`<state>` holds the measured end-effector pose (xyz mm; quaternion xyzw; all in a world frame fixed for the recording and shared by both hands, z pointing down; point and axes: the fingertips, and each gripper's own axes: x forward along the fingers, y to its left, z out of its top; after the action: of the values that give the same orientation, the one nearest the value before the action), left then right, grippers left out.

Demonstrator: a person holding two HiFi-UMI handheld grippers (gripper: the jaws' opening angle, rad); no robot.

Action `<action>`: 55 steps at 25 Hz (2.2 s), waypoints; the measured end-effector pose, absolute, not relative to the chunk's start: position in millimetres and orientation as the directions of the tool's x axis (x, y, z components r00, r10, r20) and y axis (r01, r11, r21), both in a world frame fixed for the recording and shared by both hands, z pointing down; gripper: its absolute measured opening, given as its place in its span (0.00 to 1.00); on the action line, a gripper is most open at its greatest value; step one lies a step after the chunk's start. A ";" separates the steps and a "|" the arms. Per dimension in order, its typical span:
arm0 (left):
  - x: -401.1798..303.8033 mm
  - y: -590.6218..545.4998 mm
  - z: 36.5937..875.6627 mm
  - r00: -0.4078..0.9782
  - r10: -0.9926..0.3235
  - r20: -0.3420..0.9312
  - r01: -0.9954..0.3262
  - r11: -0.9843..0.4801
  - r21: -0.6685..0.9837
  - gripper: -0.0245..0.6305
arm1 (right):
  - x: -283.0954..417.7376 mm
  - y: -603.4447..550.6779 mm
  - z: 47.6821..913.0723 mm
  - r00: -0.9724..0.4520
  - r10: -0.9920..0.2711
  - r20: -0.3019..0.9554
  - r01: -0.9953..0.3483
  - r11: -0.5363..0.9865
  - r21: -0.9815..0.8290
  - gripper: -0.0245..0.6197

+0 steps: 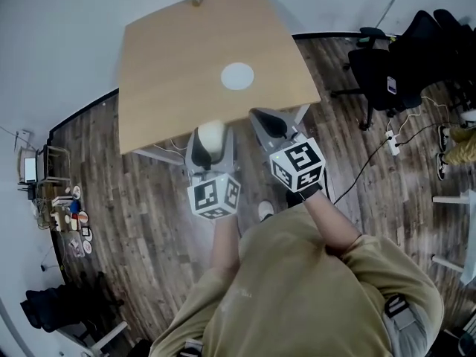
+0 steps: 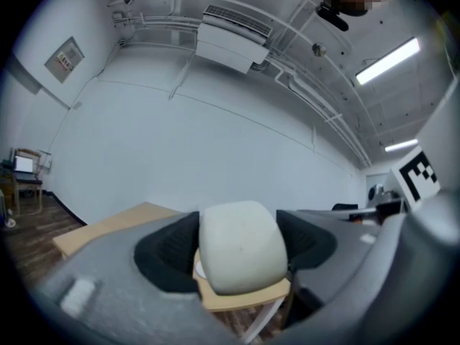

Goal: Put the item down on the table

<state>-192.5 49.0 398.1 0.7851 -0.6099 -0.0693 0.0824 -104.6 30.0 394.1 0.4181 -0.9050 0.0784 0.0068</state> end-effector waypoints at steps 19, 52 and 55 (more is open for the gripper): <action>-129.1 -142.4 382.8 0.118 -0.993 0.006 -0.980 -0.115 0.161 0.55 | -34.9 -168.9 381.5 -0.724 -0.690 0.011 -0.685 0.716 -0.133 0.05; -132.6 -362.8 584.0 0.227 -0.877 0.422 -0.973 -0.186 0.136 0.55 | -52.3 -384.9 540.8 -0.663 -0.656 0.360 -0.746 0.621 -0.242 0.05; -137.2 -371.3 618.7 0.260 -0.835 0.485 -0.965 -0.213 0.149 0.55 | -65.7 -395.1 558.6 -0.659 -0.636 0.401 -0.748 0.613 -0.256 0.05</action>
<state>-137.2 -371.3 618.7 0.7639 -0.5891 0.1520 0.2150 -65.7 -395.1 558.6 0.3899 -0.8876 0.2041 0.1364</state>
